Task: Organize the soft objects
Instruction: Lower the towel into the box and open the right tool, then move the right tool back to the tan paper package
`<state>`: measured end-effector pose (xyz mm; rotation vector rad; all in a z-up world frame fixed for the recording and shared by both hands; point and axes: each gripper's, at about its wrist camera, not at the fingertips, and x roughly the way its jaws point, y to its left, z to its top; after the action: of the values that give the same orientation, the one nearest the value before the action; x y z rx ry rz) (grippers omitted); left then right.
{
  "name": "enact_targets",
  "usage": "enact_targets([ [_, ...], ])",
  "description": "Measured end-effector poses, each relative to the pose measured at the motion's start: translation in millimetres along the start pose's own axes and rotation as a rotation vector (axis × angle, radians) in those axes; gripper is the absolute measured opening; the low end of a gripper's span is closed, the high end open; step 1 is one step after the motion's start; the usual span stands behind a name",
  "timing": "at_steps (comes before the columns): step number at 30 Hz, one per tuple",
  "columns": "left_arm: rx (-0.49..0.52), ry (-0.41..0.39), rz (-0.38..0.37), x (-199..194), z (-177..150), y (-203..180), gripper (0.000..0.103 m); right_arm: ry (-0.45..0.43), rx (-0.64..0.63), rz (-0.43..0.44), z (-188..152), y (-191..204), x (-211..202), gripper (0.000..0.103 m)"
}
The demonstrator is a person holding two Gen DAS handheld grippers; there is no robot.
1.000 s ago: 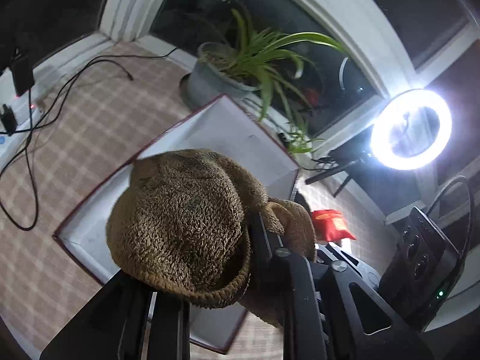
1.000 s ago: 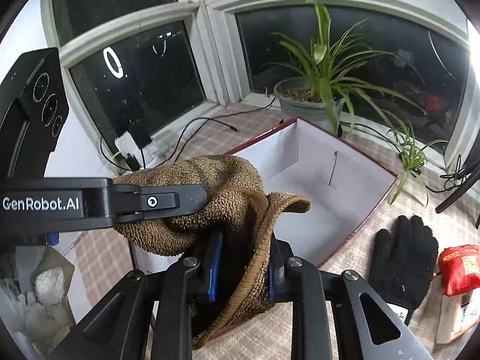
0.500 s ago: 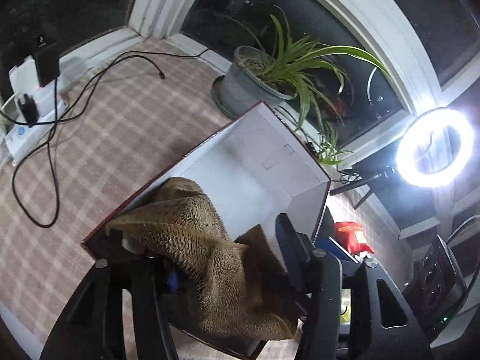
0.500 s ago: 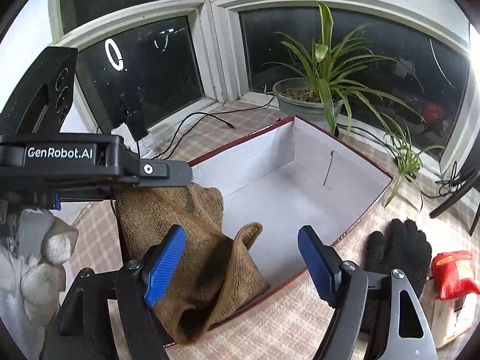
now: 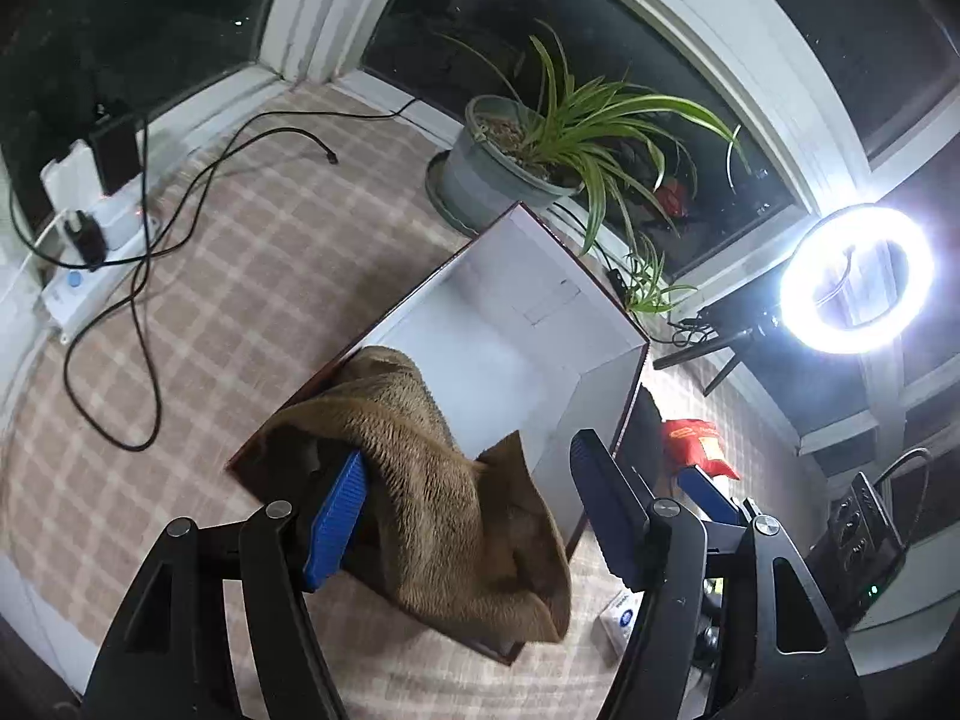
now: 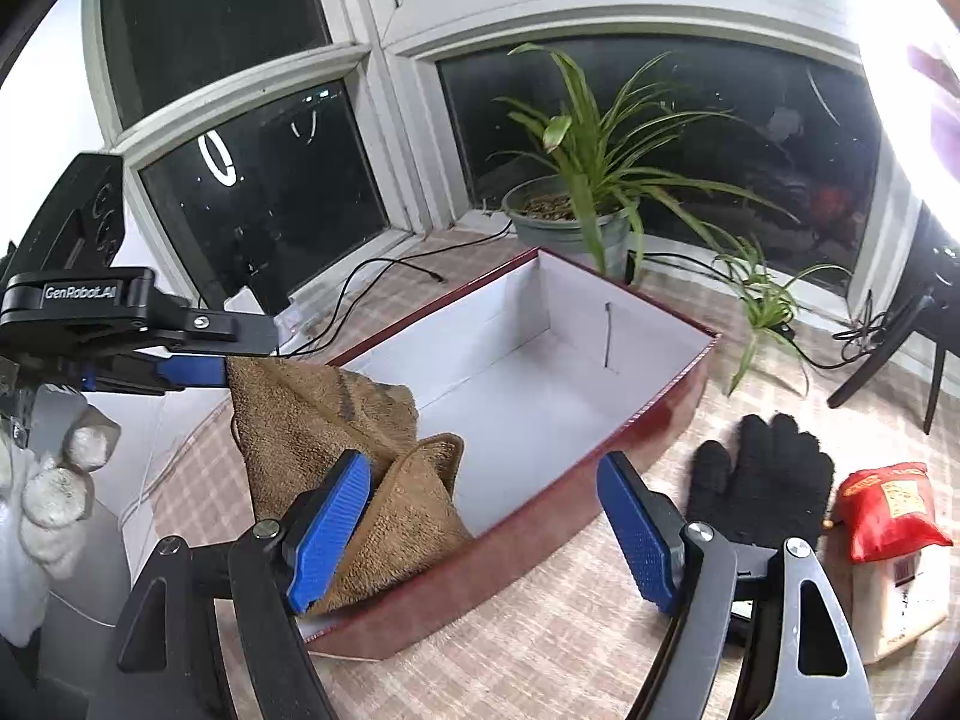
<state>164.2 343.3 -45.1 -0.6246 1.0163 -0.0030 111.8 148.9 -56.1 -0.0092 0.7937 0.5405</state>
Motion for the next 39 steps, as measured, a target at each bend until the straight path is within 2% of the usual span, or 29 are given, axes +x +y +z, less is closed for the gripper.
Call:
enact_targets([
  [13,0.029,-0.082,0.02,-50.6,-30.2,-10.7,0.067,-0.063,0.039,-0.009,-12.9,-32.0,-54.1,0.075],
  [24,0.091,-0.113,-0.018,-50.2,-64.5,-49.4,0.067,-0.119,0.093,-0.081,-38.2,-85.7,-126.5,0.08],
  [29,0.114,-0.081,-0.067,-30.9,-86.7,-73.3,0.067,-0.136,0.147,-0.129,-58.7,-121.6,-161.6,0.081],
  [39,0.186,0.019,-0.116,9.3,-133.3,-125.1,0.067,-0.152,0.277,-0.221,-111.6,-192.9,-216.6,0.081],
])
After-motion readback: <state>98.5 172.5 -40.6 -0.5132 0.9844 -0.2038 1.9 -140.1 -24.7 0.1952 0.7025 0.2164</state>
